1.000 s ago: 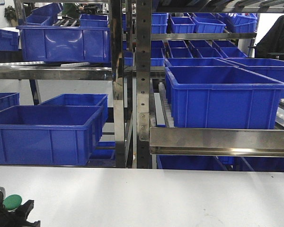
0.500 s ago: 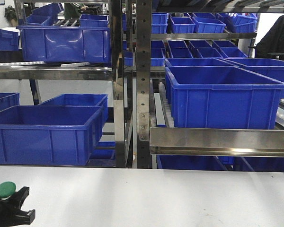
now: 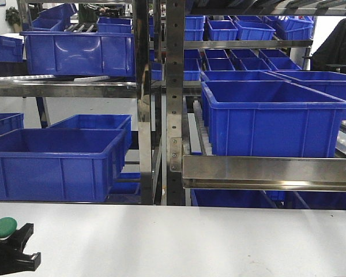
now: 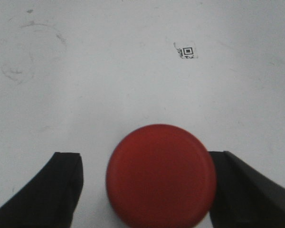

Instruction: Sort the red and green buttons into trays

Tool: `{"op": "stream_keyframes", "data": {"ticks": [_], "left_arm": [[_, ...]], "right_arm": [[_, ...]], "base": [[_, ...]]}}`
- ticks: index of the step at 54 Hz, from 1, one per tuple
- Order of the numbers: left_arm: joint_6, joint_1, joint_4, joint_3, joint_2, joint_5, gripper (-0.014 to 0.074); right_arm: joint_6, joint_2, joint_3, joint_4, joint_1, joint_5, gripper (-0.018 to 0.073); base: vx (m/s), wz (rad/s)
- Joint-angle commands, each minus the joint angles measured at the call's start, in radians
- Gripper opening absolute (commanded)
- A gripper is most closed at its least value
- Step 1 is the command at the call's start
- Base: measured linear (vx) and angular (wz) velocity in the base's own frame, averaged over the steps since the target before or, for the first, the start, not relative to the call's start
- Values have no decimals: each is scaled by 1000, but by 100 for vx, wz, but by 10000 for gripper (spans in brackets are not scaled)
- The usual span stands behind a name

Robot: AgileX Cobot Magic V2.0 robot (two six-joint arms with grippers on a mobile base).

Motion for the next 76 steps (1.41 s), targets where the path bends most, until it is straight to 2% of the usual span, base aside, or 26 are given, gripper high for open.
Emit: {"op": "stream_keyframes", "data": {"ticks": [1,22,30,34,38,45,50,53,54,60,63,68,76], "left_arm": [[-6,1,-3,-19,-38,-84,-6],[0,1,15,-19,-38,-62,-6],[0,1,73,-19,-50,-59,-6],[-27,1,111,-19,-76,-51,-6],[-85,1,131,-20,-114,8,-6],[-144,1,179,-20,-185,123,-6],[-189,-1,252,-20,-244,137,-6],[-244,-1,306,-20,-290,137,-6],[-387,-3,392,-20,-368,146,-6],[-544,-16,496,-20,-452,145,-4],[-599,-27,543,-31,-490,146,-4],[-678,-46,556,-73,-541,162,-3],[-684,-53,558,-164,-557,246,-3]], "right_arm": [[-10,-26,-17,12,-5,-72,445],[-5,-37,-17,6,-5,-73,-16],[3,-113,-16,-46,-5,-56,-14],[31,-184,-16,-90,-5,-29,-13],[83,-278,-16,-162,-1,9,-12],[157,-442,-16,-252,67,42,-11],[196,-551,-22,-260,141,54,-9],[219,-614,-44,-257,192,103,-9],[214,-699,-111,-267,268,201,-9],[176,-757,-214,-269,330,330,-9],[151,-771,-269,-269,349,384,-9],[151,-788,-324,-267,355,405,-9],[151,-823,-344,-259,355,396,-9]], "base": [[0,0],[0,0],[0,0],[0,0],[0,0],[0,0],[0,0],[0,0],[0,0],[0,0],[0,0],[0,0],[0,0]]}}
